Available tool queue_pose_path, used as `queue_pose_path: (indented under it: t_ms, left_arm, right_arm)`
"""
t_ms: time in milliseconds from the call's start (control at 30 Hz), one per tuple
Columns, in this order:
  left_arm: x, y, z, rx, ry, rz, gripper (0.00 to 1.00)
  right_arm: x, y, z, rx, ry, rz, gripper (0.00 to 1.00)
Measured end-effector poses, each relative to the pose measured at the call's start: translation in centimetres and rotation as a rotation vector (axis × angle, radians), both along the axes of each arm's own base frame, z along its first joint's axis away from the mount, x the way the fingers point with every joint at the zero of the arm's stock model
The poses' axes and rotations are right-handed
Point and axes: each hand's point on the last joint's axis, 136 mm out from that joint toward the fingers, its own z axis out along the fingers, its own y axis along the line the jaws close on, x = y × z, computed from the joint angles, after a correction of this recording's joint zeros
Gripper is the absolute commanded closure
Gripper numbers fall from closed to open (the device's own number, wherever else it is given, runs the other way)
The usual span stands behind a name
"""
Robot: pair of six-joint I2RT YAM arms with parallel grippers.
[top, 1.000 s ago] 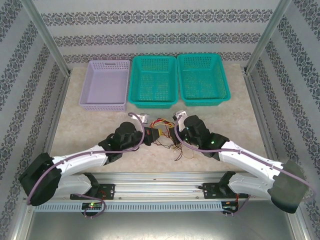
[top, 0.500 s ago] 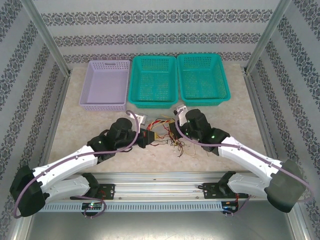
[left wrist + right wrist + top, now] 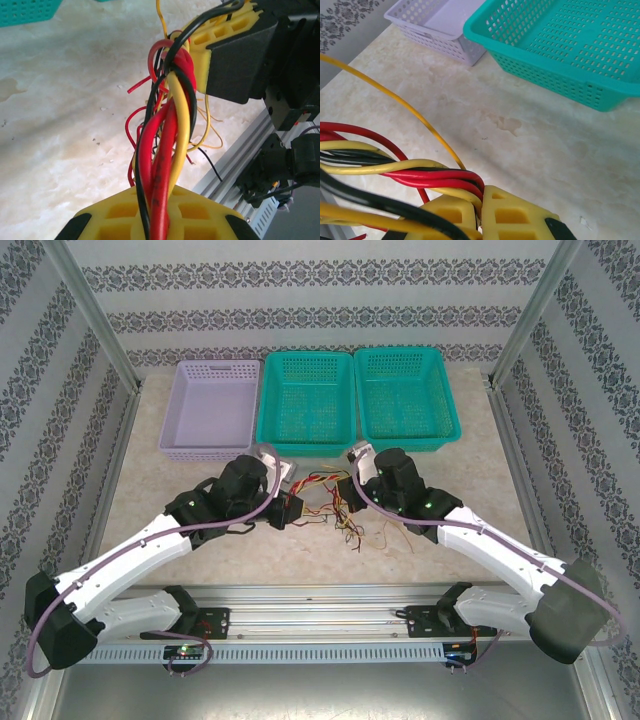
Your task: Untangle the cables
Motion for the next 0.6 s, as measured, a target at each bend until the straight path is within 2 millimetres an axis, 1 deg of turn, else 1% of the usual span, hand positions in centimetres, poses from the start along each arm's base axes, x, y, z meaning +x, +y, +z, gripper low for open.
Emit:
queue_pose_path:
  t_ms: [200, 267, 333, 367, 400, 467, 533, 600]
  left_arm:
    - [-1.3, 0.4, 0.2, -0.072, 0.010, -0.006, 1.00]
    - [-1.3, 0.3, 0.3, -0.098, 0.014, 0.001, 1.00]
    - [-1.2, 0.2, 0.2, -0.117, 0.019, 0.015, 1.00]
    - [-1.2, 0.2, 0.0, -0.124, 0.023, 0.021, 1.00]
    - [-1.2, 0.2, -0.1, -0.131, 0.029, 0.028, 1.00]
    - [-1.1, 0.3, -0.2, -0.143, 0.034, 0.045, 1.00]
    - [-1.1, 0.4, -0.2, -0.154, 0.036, 0.059, 1.00]
    - [-1.0, 0.5, -0.2, -0.167, 0.036, 0.073, 1.00]
  right_arm:
    - [-1.6, 1.4, -0.8, 0.080, 0.034, 0.100, 0.99]
    - [-1.8, 1.6, -1.0, 0.094, 0.049, 0.110, 0.91]
    - [-1.7, 1.8, -1.4, 0.096, 0.065, 0.112, 0.81]
    - [-1.6, 1.9, -1.6, 0.093, 0.070, 0.110, 0.75]
    - [-1.6, 1.9, -2.0, 0.090, 0.083, 0.105, 0.67]
    - [-1.7, 1.7, -2.9, 0.084, 0.099, 0.093, 0.56]
    - [-2.0, 1.6, -3.6, 0.080, 0.104, 0.090, 0.49]
    - [-2.5, 1.8, -4.1, 0.085, 0.103, 0.094, 0.46]
